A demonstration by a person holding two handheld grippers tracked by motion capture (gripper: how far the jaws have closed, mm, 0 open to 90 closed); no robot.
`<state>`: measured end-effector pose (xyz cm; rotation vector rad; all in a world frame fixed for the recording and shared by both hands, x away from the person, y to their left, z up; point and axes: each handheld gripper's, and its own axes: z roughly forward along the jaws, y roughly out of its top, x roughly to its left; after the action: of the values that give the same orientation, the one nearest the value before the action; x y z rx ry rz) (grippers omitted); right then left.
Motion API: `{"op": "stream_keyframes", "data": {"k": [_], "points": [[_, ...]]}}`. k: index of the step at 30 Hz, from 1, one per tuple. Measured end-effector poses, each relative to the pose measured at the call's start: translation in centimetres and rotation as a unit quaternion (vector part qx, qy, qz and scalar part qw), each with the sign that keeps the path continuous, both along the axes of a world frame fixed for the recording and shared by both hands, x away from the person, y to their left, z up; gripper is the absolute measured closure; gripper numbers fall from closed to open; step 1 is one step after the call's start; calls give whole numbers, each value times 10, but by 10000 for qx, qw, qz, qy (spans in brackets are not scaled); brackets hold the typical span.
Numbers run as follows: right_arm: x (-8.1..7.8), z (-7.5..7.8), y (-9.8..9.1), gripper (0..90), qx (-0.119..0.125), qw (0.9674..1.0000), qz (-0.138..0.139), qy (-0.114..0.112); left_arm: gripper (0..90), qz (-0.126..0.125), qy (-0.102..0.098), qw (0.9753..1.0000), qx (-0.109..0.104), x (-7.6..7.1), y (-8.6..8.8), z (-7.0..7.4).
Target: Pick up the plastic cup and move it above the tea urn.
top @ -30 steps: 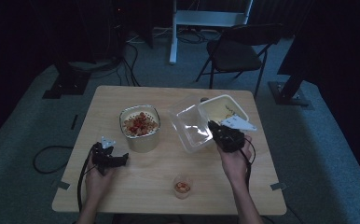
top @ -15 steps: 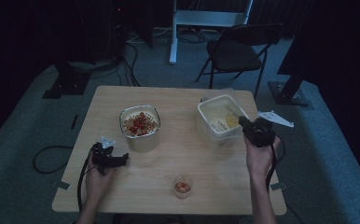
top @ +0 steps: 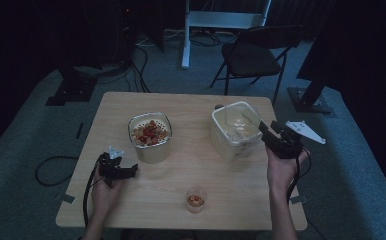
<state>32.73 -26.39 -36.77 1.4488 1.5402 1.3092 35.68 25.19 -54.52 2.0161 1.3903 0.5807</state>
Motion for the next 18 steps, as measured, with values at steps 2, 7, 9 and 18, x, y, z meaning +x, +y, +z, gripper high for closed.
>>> {"op": "stream_keyframes", "data": {"k": [2, 7, 9, 18], "points": [[-5, -5, 2, 483, -94, 9999, 141, -10, 98, 1, 1, 10000, 0, 0, 0, 0], [-11, -9, 2, 466, -204, 9997, 156, -61, 97, 18, 2, 10000, 4, 0, 0, 0], [-8, -9, 2, 456, -301, 9994, 153, 27, 98, 28, -2, 10000, -2, 0, -1, 0], [11, -4, 4, 433, 426, 9986, 287, 104, 98, 38, 3, 10000, 1, 1, -1, 0]]}}
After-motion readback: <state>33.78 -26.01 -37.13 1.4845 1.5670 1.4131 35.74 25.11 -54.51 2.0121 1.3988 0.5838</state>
